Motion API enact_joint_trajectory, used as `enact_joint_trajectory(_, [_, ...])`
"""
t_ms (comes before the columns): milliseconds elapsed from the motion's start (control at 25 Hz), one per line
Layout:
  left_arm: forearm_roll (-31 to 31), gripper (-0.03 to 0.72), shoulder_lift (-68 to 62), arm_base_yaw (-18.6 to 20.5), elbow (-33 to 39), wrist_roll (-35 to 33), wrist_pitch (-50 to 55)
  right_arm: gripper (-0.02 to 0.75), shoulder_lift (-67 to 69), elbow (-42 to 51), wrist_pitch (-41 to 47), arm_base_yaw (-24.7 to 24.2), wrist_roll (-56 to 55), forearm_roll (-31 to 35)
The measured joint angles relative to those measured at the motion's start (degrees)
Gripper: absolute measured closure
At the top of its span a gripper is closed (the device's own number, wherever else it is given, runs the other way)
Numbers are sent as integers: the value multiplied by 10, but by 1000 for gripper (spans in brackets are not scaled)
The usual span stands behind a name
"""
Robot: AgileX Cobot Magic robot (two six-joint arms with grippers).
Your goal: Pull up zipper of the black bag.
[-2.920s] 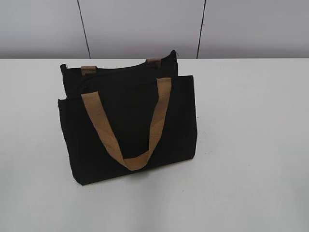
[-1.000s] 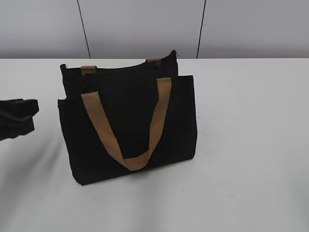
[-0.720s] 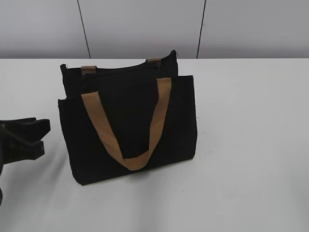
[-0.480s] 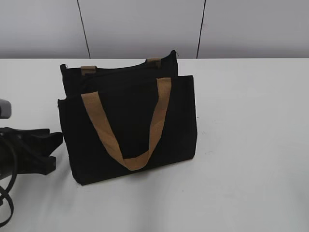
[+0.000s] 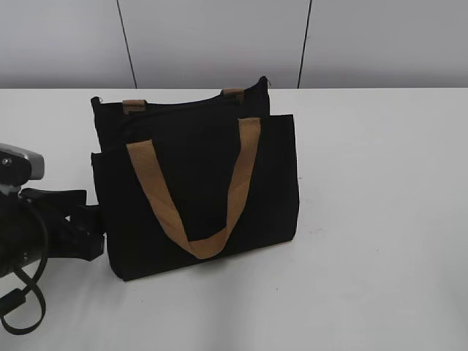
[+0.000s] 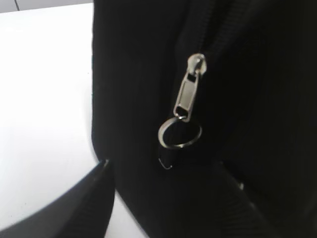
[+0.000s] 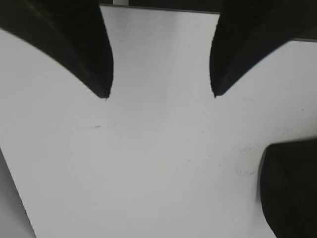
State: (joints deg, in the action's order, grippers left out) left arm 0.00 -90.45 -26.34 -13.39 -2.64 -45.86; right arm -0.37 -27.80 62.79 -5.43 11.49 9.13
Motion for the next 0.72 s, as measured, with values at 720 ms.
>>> enact_joint_trajectory(720, [34,311,-112,28,-18,-11,-111,259,0,0,0,0,0,0])
